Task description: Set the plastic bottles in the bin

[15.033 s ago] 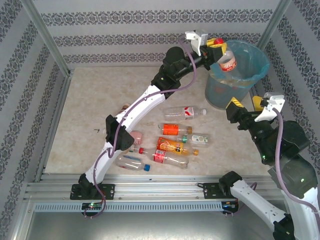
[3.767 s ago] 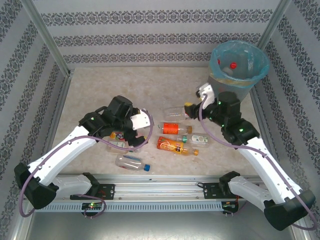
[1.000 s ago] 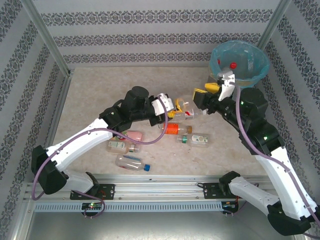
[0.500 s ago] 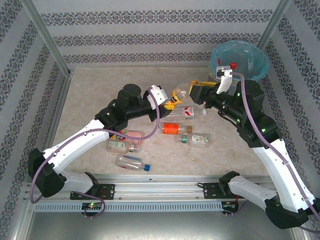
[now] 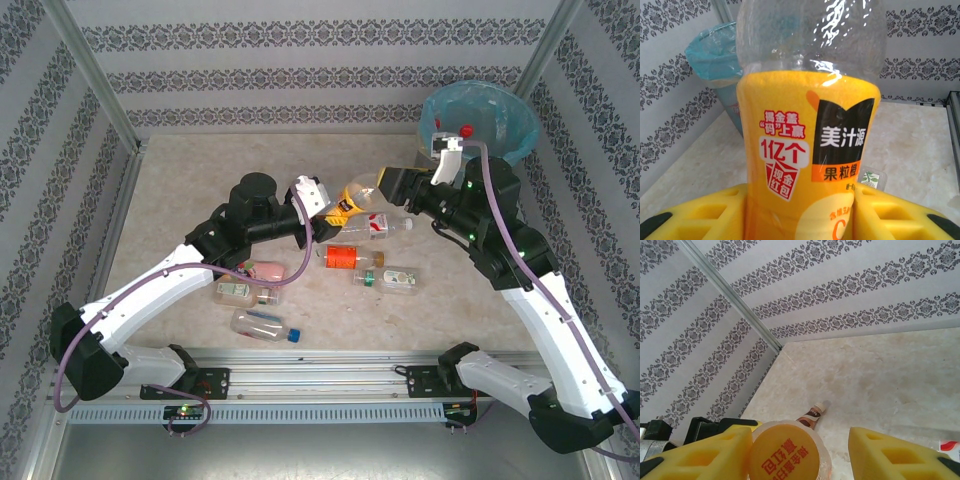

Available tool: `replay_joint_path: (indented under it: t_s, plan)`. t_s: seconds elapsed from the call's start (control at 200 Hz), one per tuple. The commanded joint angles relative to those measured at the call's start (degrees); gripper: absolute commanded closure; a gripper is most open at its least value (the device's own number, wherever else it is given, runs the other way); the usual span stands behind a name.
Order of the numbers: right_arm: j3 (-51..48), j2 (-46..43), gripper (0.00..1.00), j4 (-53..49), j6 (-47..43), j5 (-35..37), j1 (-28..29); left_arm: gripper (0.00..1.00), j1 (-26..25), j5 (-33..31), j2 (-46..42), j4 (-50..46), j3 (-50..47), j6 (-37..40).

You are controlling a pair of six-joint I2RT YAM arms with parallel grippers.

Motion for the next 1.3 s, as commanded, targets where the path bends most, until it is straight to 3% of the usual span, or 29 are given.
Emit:
replay_joint_path:
  t_s: [0.0,0.19,0.36,0.445,0.52,0.6,0.694,0.869,1.129,1.294]
  plan:
    - [1.74,0.76,0.53,0.52,0.84,-1.80,-0.49,0.53,0.43,2.52,-0.94,2.42,0.63,-0.71]
    - [1.74,0.79,0.68,0.07,-0.28,-2.29,-0.71,0.53,0.45,2.25,-0.34,2.48,1.05,-0.41]
    - [1.78,0.51,0.89,0.36,-1.09,-2.43,-1.32,0.49,0.45,1.45,-0.30,3.55,1.01,-0.20]
    - [1.87,0.42,0.95,0.95,-1.30,-2.30,-1.69,0.41,0.38,0.02,-0.34,4.92,0.53,-0.42]
    - [2.29,0.10,1.00,1.49,-1.71,-1.24,-1.85,0.28,0.39,-2.02,-0.84,7.56,-0.74,-1.20]
    - [3.33,-0.14,1.00,1.94,-2.74,0.44,-2.33,0.11,0.45,-3.24,-2.09,12.33,-3.46,-1.57]
    - [5.72,0.10,1.00,1.27,-5.37,3.59,-3.18,0.02,0.41,-5.69,-3.17,16.97,-5.20,-2.03]
    - [13.14,2.65,1.00,-0.06,-13.24,9.63,-7.92,0.00,0.41,-8.51,-2.96,15.44,-2.61,-0.69]
    - [24.88,13.36,1.00,2.45,-33.97,29.28,-10.46,0.00,0.45,-7.48,-2.26,10.21,1.28,1.54]
    - [27.22,20.60,1.00,6.52,-43.23,36.23,-12.36,0.00,0.41,-8.15,-2.39,8.92,1.01,1.27]
